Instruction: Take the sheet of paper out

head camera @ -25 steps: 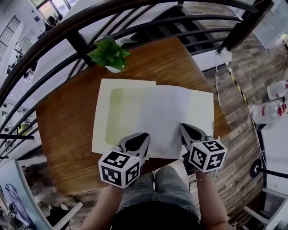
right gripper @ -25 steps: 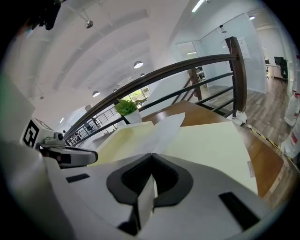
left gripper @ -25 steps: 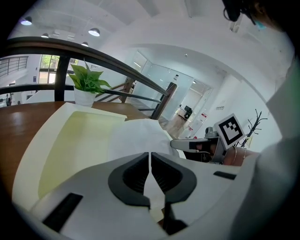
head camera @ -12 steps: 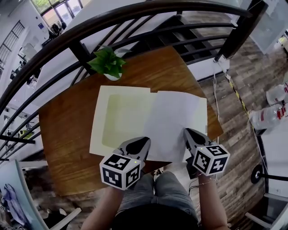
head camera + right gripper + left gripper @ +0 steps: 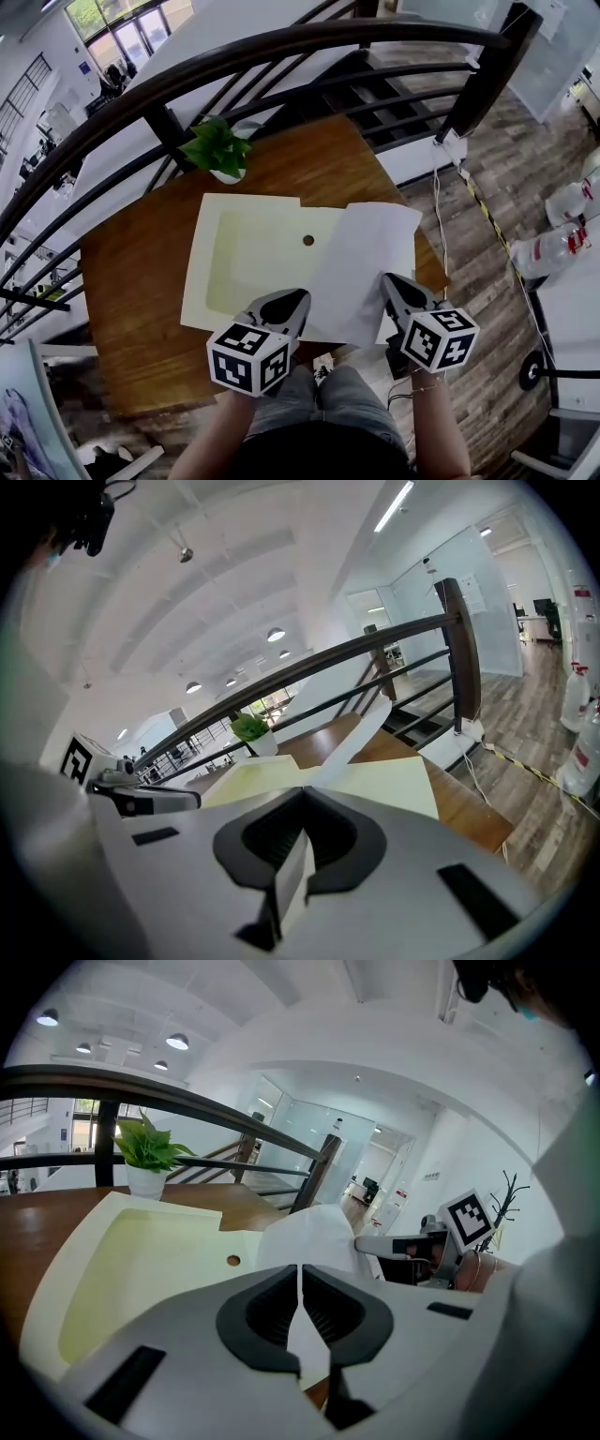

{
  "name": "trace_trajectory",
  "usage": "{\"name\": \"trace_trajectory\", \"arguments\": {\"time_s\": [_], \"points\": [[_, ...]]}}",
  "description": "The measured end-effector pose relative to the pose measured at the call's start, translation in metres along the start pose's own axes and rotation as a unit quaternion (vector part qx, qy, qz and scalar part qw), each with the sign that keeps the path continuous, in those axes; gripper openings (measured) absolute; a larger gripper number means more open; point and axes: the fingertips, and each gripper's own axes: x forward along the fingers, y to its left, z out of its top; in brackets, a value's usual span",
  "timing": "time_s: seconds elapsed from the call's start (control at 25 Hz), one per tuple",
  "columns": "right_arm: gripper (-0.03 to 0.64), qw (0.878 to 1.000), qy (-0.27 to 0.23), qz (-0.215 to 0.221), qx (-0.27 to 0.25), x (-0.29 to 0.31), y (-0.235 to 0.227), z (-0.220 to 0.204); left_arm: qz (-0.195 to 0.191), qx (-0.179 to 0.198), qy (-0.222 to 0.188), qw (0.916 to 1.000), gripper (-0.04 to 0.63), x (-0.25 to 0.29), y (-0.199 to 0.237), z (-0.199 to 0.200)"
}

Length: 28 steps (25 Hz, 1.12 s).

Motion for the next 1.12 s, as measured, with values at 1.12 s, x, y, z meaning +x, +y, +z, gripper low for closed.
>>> {"name": "trace_trajectory", "arguments": {"time_s": [1.12], "points": [[0.026, 0.986, -0.120, 0.089, -0.078, -0.051, 0.082, 0.096, -0.028, 0.069, -0.109, 0.9913, 0.028, -0.033, -0.005, 0.094]]}}
